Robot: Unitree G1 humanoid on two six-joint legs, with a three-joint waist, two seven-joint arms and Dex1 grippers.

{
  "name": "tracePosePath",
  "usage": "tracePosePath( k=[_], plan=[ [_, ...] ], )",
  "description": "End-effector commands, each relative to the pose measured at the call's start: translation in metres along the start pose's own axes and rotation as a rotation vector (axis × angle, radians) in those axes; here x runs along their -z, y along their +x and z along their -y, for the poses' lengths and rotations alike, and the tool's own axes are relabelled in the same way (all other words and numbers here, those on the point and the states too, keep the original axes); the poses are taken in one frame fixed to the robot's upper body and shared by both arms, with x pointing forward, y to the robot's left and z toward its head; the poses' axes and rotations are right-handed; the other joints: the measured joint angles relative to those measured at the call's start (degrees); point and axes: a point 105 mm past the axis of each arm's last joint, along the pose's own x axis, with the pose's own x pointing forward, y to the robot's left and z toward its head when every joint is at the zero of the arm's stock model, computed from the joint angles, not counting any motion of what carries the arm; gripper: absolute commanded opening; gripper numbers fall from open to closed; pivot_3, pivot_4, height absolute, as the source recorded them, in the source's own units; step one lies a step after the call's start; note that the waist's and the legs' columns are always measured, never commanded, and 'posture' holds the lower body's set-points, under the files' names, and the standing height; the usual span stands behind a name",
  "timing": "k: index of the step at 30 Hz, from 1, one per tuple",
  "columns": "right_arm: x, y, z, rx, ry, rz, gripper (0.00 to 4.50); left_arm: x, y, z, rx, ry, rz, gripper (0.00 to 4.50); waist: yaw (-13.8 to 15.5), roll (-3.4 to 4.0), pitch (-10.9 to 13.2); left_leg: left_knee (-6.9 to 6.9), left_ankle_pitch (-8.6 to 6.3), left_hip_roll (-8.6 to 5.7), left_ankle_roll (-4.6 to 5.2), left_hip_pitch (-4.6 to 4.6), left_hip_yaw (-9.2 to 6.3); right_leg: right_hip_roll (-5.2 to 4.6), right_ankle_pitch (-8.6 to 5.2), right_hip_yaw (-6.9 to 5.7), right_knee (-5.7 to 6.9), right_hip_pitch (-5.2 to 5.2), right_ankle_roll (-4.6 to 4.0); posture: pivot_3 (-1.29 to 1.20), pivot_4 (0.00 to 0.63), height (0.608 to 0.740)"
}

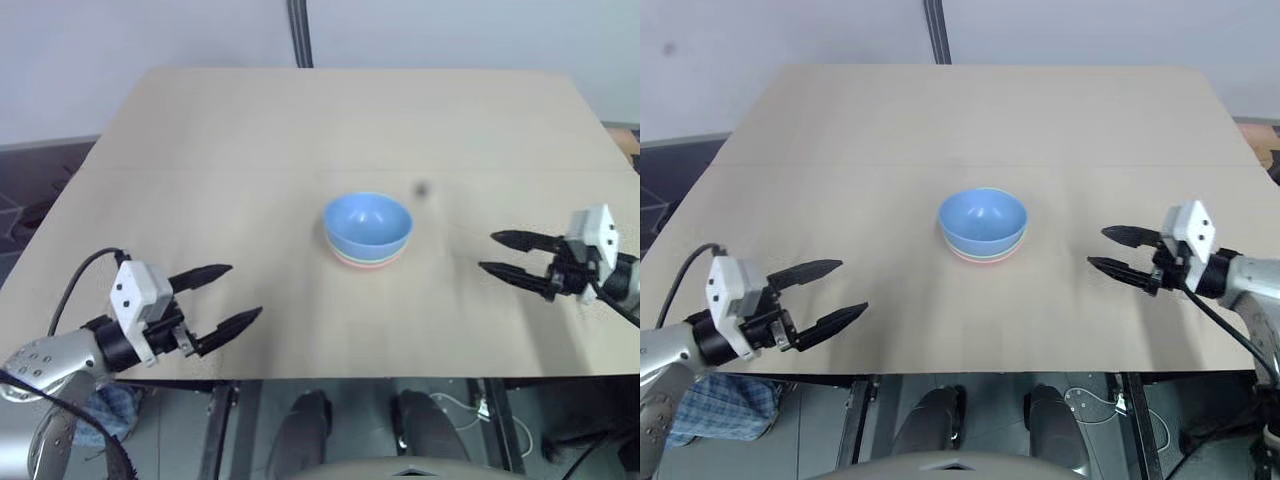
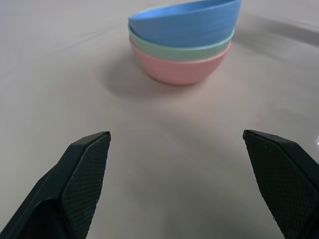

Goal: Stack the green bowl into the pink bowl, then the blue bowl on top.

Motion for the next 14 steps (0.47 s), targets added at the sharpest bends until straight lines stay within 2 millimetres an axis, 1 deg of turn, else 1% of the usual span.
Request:
tracePosePath(
  k=[1,4,7,14],
  plan=[
    [0.002,-0.010,-0.001,0.020,-0.048,0.008,2.75,-0.008,-0.006,0.005,-0.034,0.005,0.022,4.50,0.00,-0.01,0.00,0.02,0.00,0.01,0.00,0.00,0.00,0.01,0.00,0.00,0.00,0.00,0.00,0.00,0.150,0.740],
    [0.008,-0.013,-0.006,0.016,-0.046,0.009,2.75,-0.005,-0.010,0.009,-0.050,-0.017,0.019,4.50,-0.01,0.00,0.00,0.10,0.00,0.03,0.00,0.01,0.03,0.02,0.00,0.04,0.02,0.02,0.00,0.00,0.150,0.740],
    [0.009,-0.015,-0.009,0.005,-0.051,0.015,2.75,-0.003,-0.013,0.011,-0.067,-0.024,0.014,4.50,-0.01,0.00,-0.01,0.16,0.00,0.04,0.00,0.01,0.06,0.04,0.00,0.06,0.02,0.05,0.01,0.00,0.150,0.740],
    [0.009,-0.019,-0.008,0.004,-0.068,0.021,2.75,-0.002,-0.018,0.014,-0.077,-0.019,0.021,4.50,0.06,-0.02,-0.01,0.19,0.00,0.03,0.00,-0.01,0.09,0.03,0.00,0.08,-0.01,0.06,0.01,0.00,0.150,0.740]
  ],
)
